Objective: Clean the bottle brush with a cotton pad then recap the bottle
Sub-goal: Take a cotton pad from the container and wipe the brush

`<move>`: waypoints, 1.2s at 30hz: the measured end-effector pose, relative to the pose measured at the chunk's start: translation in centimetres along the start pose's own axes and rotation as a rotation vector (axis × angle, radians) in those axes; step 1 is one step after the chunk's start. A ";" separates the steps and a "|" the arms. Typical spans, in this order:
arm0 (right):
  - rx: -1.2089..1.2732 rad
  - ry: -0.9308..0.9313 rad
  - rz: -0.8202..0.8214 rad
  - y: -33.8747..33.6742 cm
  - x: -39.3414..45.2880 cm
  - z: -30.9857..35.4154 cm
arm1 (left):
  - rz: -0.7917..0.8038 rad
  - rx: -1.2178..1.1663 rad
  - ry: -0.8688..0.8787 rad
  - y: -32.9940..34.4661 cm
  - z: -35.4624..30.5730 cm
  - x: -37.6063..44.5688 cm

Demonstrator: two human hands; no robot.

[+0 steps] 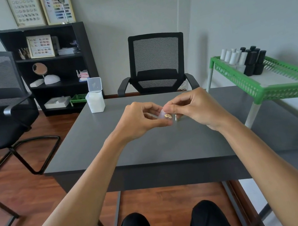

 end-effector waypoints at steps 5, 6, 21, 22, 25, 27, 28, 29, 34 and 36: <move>0.153 -0.072 -0.020 -0.2 -0.3 0.1 | 0.077 -0.096 0.010 0.1 -0.3 -0.2; 0.170 -0.068 -0.003 -0.2 -0.3 -0.1 | 0.092 -0.112 0.008 0.2 -0.3 -0.2; 0.394 0.054 0.106 0.3 -1.1 -1.9 | 0.137 -0.221 0.001 1.0 -0.2 -0.4; 0.347 0.049 0.131 0.6 -1.2 -1.7 | 0.141 -0.213 -0.001 1.1 -0.2 -0.4; 0.247 0.015 0.158 1.0 -1.1 -1.2 | 0.160 -0.193 -0.010 1.3 0.0 -0.5; 0.245 0.013 0.141 0.8 -0.9 -1.2 | 0.162 -0.193 -0.021 1.3 0.2 -0.5; 0.249 0.014 0.122 0.7 -0.8 -1.2 | 0.160 -0.186 -0.025 1.3 0.4 -0.6; 0.251 0.012 0.100 0.6 -0.7 -1.3 | 0.158 -0.179 -0.027 1.2 0.4 -0.6; 0.319 -0.001 0.005 0.2 -0.8 -2.0 | 0.150 -0.227 -0.022 1.4 0.3 -0.8; 0.356 0.021 -0.042 -0.1 -0.9 -2.3 | 0.170 -0.336 -0.029 1.8 0.2 -1.1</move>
Point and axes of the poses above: each hand's wrist, its own x-axis towards the middle knuckle, its own y-axis out of the palm, z = x × y, the point moved 10 cm from there along x, towards the middle knuckle, and after that the axes turned 8 degrees about x, right-handed, at the moved point
